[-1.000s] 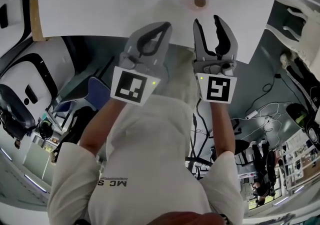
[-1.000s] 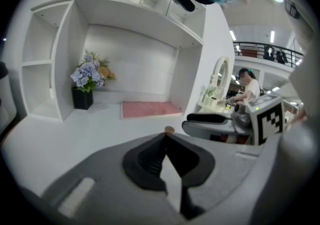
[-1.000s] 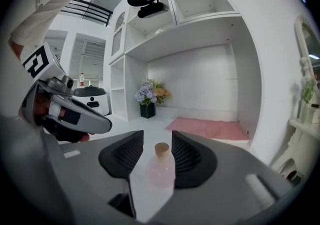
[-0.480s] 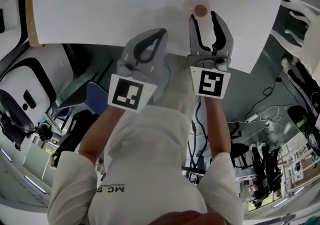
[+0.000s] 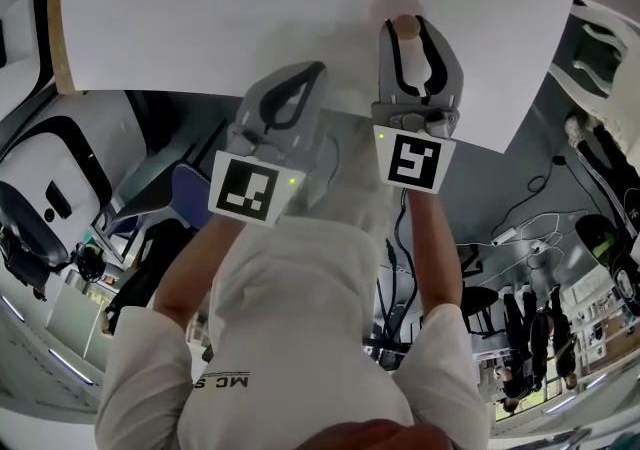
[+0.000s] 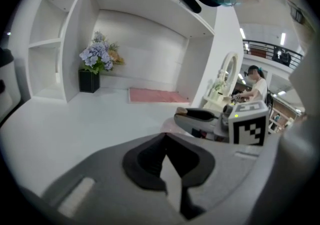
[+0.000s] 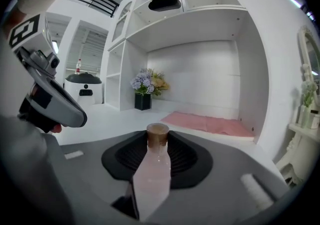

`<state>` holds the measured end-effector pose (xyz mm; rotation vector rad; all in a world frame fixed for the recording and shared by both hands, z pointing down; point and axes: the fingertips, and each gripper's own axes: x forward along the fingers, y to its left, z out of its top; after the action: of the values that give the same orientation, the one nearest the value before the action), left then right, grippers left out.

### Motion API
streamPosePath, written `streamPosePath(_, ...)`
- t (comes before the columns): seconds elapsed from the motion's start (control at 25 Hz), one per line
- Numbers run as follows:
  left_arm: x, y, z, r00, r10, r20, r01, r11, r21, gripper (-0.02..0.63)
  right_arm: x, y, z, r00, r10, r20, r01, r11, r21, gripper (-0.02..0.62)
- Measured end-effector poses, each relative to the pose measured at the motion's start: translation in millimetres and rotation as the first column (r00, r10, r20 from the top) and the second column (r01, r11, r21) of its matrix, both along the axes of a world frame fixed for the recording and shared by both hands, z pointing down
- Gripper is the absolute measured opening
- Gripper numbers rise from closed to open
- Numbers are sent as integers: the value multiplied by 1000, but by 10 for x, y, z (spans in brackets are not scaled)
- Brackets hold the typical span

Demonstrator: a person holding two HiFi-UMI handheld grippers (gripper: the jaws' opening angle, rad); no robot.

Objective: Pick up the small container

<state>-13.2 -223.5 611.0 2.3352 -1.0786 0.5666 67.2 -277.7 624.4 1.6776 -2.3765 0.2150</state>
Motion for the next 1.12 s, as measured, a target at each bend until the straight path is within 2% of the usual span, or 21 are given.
streamPosePath(0.56, -72, 76, -45, 1000, -1, 9, 1, 1000, 14, -2, 24, 125, -47, 997, 0, 73, 3, 999, -42, 123)
streamPosePath(1.12, -154, 209, -850, 999, 19, -30, -17, 997, 76, -2, -56, 479, -908, 998, -7, 61, 10, 999, -44, 123)
